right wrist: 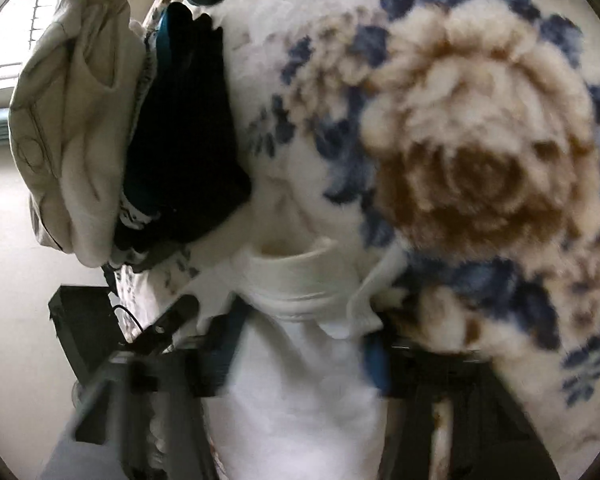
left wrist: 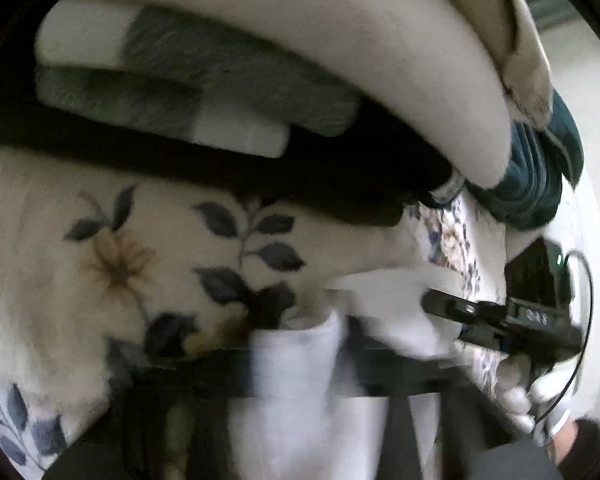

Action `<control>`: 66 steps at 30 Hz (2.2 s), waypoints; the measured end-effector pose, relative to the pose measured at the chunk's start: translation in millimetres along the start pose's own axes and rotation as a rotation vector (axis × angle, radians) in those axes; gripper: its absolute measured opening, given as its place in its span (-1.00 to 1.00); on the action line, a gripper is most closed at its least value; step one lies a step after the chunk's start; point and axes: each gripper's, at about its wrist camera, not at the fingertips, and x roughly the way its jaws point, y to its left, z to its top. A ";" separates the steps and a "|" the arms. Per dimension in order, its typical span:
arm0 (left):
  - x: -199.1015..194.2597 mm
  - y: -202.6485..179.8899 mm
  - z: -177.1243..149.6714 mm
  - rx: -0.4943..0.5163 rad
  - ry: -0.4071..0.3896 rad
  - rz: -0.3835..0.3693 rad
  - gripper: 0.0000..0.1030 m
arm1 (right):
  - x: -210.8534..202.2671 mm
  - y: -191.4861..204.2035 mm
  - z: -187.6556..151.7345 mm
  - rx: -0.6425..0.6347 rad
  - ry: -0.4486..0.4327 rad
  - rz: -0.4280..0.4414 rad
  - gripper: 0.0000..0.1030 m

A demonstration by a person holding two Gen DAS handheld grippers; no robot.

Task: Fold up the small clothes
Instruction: 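Grasp the folded T-shirt edge with the left tool while the right tool grasps the collar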

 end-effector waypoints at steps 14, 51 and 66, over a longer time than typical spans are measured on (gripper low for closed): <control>-69.4 -46.5 -17.0 0.140 -0.133 -0.023 -0.90 | -72.3 39.5 -49.9 -0.081 -0.141 0.064 -0.87; -138.3 -38.7 -108.9 0.170 -0.186 0.096 -0.90 | 19.8 144.8 -136.6 -0.583 0.115 -0.446 -0.02; -88.5 -42.0 -52.0 0.216 -0.112 0.069 -0.90 | -91.5 39.8 -97.9 -0.151 -0.273 -0.456 -0.99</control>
